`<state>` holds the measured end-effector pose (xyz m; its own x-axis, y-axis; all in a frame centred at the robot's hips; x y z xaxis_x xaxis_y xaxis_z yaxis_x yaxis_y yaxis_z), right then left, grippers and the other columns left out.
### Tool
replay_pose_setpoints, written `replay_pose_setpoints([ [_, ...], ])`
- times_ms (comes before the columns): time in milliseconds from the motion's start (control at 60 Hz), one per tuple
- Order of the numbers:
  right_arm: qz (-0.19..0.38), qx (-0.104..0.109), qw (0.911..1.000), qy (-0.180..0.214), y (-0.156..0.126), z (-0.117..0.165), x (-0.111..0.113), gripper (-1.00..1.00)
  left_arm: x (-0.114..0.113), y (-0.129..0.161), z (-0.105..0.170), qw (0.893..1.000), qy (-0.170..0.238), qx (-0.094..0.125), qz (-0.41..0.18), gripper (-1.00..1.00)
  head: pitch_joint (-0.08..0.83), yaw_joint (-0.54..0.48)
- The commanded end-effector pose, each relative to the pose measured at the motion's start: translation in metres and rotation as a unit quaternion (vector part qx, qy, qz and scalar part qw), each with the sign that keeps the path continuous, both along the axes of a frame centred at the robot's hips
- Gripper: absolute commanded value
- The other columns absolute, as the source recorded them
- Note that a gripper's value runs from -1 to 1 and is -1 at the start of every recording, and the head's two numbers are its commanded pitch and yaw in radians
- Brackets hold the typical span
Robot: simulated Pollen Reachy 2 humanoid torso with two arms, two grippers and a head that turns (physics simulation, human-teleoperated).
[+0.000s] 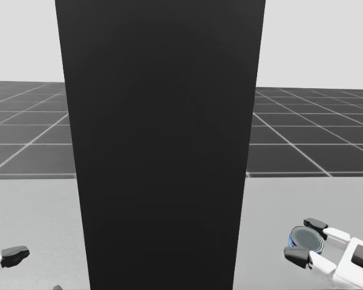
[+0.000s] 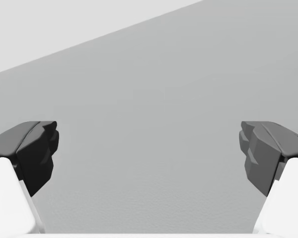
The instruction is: Reach around the screen and pick up the object behind it.
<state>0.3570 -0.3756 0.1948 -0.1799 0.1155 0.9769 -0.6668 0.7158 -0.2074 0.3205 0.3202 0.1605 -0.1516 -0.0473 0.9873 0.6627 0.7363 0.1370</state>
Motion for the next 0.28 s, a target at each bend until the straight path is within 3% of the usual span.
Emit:
replay_pose_setpoints([
  [17,-0.036,0.021,0.9952,-0.089,-0.015,0.069,0.003,1.00,0.001,0.001,0.000,1.000,-0.003,-0.004,0.006,-1.00,0.184,-0.06],
  [117,-0.054,0.048,0.9887,-0.132,-0.019,0.109,-0.006,1.00,0.001,0.002,0.001,1.000,-0.007,-0.009,0.008,-1.00,0.184,-0.06],
  [283,-0.063,0.058,0.9818,-0.170,-0.018,0.146,-0.019,1.00,0.001,0.001,0.001,1.000,-0.009,-0.008,0.007,-1.00,0.183,-0.06],
])
